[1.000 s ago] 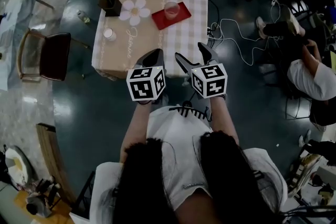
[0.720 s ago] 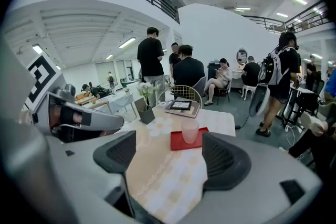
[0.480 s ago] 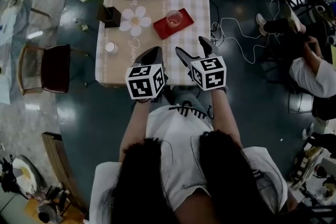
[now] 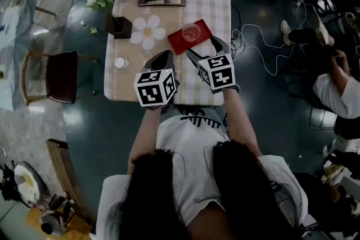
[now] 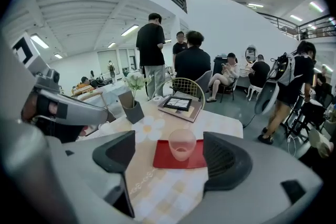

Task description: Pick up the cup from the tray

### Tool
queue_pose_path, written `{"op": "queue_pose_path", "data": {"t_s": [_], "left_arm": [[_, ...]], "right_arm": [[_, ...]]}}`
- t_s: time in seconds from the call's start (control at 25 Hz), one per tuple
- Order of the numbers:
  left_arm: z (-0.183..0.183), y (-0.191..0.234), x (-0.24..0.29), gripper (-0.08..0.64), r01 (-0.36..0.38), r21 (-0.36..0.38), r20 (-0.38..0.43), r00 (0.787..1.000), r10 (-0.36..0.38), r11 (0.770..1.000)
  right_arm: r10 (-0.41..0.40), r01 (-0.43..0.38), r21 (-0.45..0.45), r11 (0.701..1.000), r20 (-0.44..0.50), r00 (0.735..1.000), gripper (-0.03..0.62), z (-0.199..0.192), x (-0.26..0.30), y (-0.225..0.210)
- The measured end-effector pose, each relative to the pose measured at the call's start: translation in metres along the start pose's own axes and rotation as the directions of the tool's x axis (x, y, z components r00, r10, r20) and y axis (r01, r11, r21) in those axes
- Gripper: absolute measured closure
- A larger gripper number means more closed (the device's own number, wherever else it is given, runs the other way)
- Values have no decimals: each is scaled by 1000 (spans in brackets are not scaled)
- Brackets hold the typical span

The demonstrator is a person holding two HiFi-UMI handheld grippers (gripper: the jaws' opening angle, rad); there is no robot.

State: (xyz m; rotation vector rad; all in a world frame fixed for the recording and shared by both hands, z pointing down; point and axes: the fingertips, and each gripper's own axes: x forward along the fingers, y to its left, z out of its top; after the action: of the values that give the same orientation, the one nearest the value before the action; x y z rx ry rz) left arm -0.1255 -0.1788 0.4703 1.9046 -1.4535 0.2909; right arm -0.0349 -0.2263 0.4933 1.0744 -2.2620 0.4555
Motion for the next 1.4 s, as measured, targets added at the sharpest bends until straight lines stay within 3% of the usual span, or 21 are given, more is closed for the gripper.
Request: {"op": "queue_pose_path", "data": {"t_s": [0.36, 0.68, 1.04, 1.2, 1.4], "left_arm": [[26, 17, 57, 555, -45, -4, -5, 999, 45, 999], [26, 23, 97, 557, -77, -13, -58, 995, 76, 997], [22, 31, 115, 556, -109, -28, -87, 990, 107, 994], [22, 33, 116, 557, -113, -30, -92, 990, 110, 993], [22, 38, 114, 556, -122, -33, -94, 989, 119, 992]], "right_arm": [[44, -44, -1, 999, -82, 996, 195, 6, 67, -16], [77, -77, 9, 997, -188, 979, 184, -17, 111, -25], [74, -99, -69, 993, -301, 951, 184, -37, 142, -26], [67, -81, -31, 996, -329, 942, 186, -43, 147, -30], [69, -97, -61, 993, -366, 928, 189, -49, 149, -28]]}}
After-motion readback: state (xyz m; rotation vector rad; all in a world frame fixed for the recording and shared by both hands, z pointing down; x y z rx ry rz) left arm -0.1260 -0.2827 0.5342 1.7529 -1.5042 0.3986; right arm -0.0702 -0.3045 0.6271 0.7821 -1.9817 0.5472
